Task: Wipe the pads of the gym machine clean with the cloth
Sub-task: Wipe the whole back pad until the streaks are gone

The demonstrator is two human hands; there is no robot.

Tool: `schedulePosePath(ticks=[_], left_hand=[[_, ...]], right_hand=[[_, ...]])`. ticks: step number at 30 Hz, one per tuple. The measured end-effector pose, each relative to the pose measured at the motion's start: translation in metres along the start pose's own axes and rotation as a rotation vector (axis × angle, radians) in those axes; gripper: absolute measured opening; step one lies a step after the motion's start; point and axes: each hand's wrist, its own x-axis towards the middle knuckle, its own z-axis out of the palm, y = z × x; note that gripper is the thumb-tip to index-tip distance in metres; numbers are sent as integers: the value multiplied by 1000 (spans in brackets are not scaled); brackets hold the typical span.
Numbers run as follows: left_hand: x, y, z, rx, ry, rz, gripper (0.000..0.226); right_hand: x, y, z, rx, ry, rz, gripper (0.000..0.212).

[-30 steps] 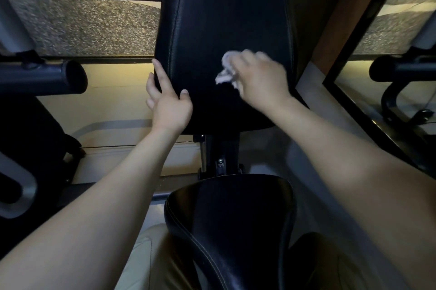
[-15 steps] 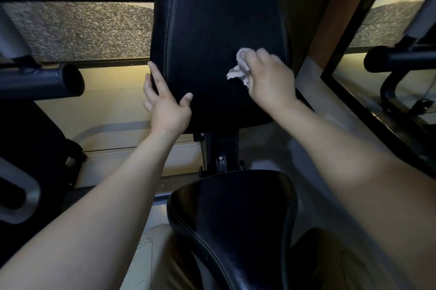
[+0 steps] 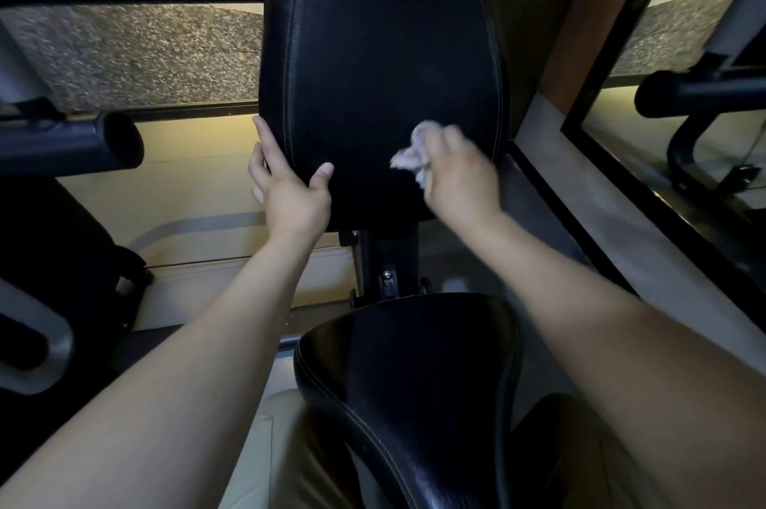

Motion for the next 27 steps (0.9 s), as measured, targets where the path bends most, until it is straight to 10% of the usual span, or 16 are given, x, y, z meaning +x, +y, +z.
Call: schedulePosePath(ticks=[6,12,18,24,27], left_hand=[[0,-6,1,20,5,-12,97],[-1,-8,7,28,26,-10,96],[2,-18,8,-24,-12,-92,102],[4,-22,14,-51,0,-124,98],[3,-23,13,-50,-12,-118,96]], right_hand=[[-31,7,21,-32,-196,-341,54],[-11,9,18,102,140,194,31],[-51,-1,35,29,-125,-178,46],[-7,30,7,-23,152,260,30],[-37,7,28,40,62,169,33]])
